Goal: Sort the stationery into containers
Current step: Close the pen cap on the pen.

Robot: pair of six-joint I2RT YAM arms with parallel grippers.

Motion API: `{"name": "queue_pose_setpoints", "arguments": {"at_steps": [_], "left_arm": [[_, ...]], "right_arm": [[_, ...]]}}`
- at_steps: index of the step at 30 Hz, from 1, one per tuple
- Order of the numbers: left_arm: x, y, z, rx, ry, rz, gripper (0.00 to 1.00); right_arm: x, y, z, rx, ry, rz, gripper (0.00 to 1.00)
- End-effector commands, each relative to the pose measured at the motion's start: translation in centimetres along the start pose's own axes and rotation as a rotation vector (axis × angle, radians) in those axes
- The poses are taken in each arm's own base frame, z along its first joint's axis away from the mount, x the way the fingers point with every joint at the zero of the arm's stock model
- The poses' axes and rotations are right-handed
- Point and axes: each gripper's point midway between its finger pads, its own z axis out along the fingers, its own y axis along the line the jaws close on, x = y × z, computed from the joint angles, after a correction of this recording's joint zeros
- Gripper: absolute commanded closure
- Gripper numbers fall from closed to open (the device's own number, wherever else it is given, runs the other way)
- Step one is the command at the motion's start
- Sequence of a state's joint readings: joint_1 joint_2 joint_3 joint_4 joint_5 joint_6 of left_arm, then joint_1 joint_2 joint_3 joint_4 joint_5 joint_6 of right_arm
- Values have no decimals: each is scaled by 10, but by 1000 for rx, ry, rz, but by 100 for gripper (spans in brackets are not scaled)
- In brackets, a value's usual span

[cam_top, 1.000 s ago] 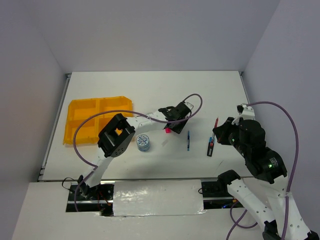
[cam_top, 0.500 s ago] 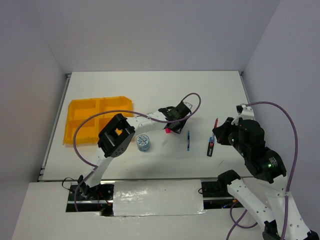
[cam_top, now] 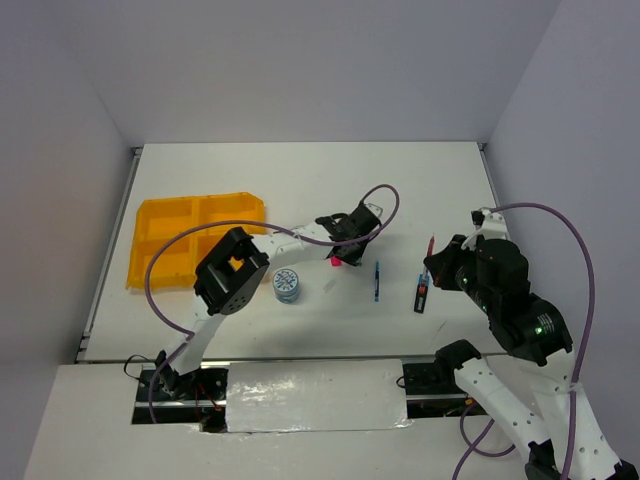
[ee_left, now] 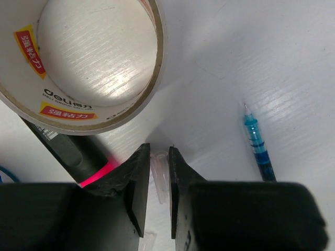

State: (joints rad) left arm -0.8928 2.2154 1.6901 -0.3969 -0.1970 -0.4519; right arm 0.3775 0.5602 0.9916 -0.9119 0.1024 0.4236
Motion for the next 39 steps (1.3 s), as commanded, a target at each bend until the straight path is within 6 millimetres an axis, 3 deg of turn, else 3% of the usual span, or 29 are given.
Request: {"name": "queue_pose_setpoints", "arguments": {"at_steps": [1, 5, 10, 17, 23, 26, 28, 29, 30, 31, 32, 33, 34, 35, 36, 38, 39], "left_arm": [[52, -1, 6, 30, 159, -1, 85], [46, -2, -1, 40, 135, 0, 88], [31, -13, -14, 106, 75, -9, 100], [0, -24, -37, 165, -32, -34, 100], [-38, -26, -74, 182, -167, -73, 100], [-62, -21, -106, 174, -271, -104, 100], [-85, -12, -145, 157, -376, -135, 100], [-87, -7, -145, 136, -383, -144, 100], [-96, -3, -167, 136, -431, -156, 100], [-100, 1, -177, 128, -460, -175, 100], [-106, 12, -200, 105, -518, -201, 100], [-108, 16, -212, 102, -548, -221, 100], [-114, 20, -224, 102, -595, -242, 100], [-112, 28, -245, 108, -640, -263, 100], [-114, 34, -257, 100, -680, -283, 100], [-112, 43, -285, 124, -759, -315, 100], [-113, 45, -295, 140, -794, -325, 100]], "right_arm": [[-3, 6, 6, -24, -8, -20, 100], [-2, 6, 9, -27, 1, -19, 100], [-1, 7, 12, -27, 5, -23, 100], [1, 5, 14, -21, 7, -27, 100], [4, 15, 18, -89, 2, -47, 100], [9, 30, 23, -190, -2, -65, 100], [23, 36, 34, -241, 31, -62, 100], [20, 42, 33, -273, 21, -60, 100], [32, 49, 37, -325, 57, -58, 100], [28, 59, 39, -382, 27, -53, 100], [41, 62, 44, -422, 46, -49, 100], [33, 82, 40, -538, -7, -36, 100], [33, 88, 39, -585, -39, -20, 100], [50, 87, 45, -613, -39, -1, 100], [39, 101, 38, -693, -108, 15, 100], [50, 103, 43, -707, -111, 26, 100], [41, 110, 39, -744, -162, 20, 100]]}}
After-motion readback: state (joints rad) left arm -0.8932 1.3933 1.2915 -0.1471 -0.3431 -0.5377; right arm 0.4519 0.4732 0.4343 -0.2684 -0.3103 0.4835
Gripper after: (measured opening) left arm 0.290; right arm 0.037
